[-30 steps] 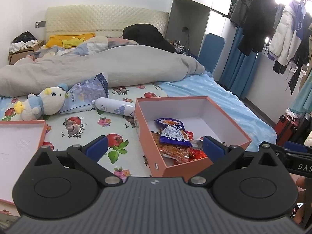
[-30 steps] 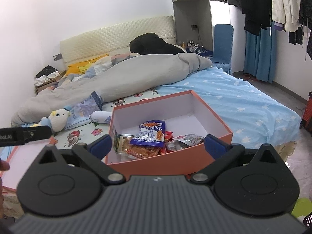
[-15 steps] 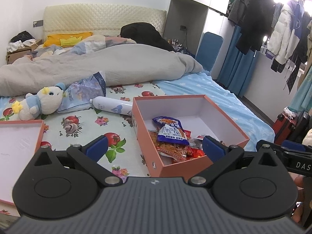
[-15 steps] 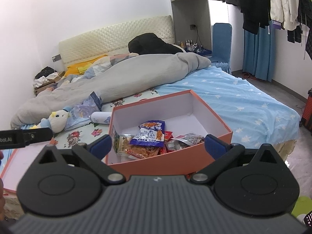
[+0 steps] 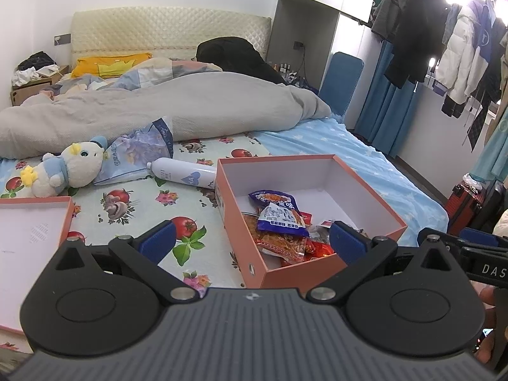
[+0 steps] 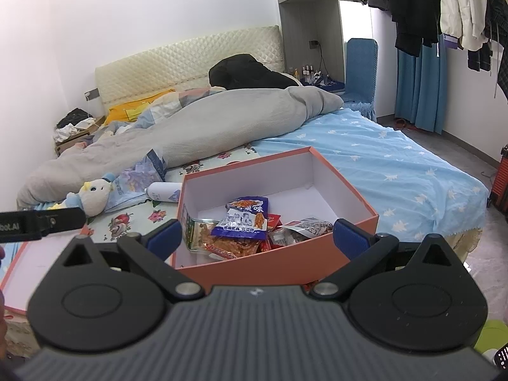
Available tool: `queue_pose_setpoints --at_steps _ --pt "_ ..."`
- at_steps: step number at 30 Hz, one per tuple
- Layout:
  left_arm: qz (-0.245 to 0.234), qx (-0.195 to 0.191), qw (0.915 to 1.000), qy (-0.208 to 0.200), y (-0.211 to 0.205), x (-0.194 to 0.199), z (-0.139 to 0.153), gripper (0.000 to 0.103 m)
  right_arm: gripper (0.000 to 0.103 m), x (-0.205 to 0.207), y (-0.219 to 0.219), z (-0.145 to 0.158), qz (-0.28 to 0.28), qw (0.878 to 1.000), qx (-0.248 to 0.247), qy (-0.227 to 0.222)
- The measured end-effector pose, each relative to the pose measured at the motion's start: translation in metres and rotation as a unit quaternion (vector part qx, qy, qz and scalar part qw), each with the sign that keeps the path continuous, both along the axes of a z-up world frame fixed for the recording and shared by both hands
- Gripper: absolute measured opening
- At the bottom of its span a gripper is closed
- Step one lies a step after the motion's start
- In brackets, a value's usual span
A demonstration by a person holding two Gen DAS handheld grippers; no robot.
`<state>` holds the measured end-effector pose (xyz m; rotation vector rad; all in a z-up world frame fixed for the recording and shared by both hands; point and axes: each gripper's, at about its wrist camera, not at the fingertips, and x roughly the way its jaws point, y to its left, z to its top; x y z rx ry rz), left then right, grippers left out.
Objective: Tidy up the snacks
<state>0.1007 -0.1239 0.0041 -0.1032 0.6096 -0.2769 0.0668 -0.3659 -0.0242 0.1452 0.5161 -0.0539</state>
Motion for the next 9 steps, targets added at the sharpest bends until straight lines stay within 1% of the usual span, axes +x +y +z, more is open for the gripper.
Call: queue_pose_setpoints --at_steps 9 --pt "0.000 0.000 1.0000 0.001 0.0000 -0.0002 0.0004 0.103 0.103 0.0004 0.0003 0.0014 0.000 1.000 0.000 0.001"
